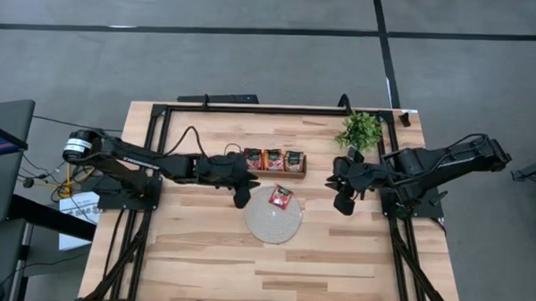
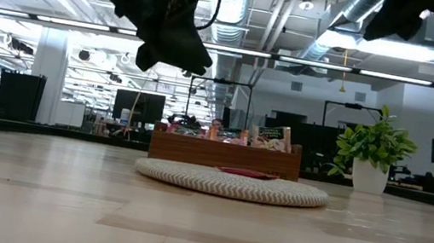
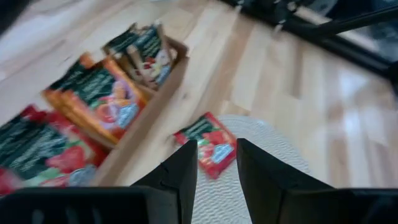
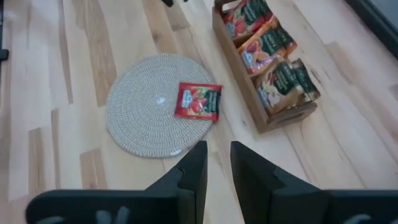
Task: Pick & Place Tea
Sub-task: Put the red tea bag into the left section of the wooden organizer
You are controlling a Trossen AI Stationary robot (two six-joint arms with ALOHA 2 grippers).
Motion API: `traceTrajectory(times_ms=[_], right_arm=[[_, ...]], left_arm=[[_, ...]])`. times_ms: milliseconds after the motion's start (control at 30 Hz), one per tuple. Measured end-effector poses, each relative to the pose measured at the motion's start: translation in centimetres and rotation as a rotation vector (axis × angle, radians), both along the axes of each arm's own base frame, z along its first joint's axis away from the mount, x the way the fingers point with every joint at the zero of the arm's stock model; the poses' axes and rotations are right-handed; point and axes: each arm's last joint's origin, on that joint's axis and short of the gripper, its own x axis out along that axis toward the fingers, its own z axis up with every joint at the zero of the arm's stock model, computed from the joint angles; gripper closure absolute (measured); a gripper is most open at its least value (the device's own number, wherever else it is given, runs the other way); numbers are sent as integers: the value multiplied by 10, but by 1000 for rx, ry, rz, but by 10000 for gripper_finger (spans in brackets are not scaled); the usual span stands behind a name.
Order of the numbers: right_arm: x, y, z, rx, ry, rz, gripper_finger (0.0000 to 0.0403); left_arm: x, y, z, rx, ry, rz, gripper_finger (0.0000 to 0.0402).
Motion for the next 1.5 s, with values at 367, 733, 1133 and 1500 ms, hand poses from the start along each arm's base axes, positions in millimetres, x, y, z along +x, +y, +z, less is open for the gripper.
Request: traceTrajectory(times_ms=[367,733,1133,1500], right_arm=[[69,16,-64,54,222,198,339],[123,11,-102,21,202,218,339],[164,-13,-113,90,267,171,319],[157,-38,-116,185,357,39,254]], left_arm=[[-18,1,8,45,134,169,298],[-88,10,52,191,185,362,298],[-151,14,51,147,89,464,298],[-160,13,50,158,94,395,298]])
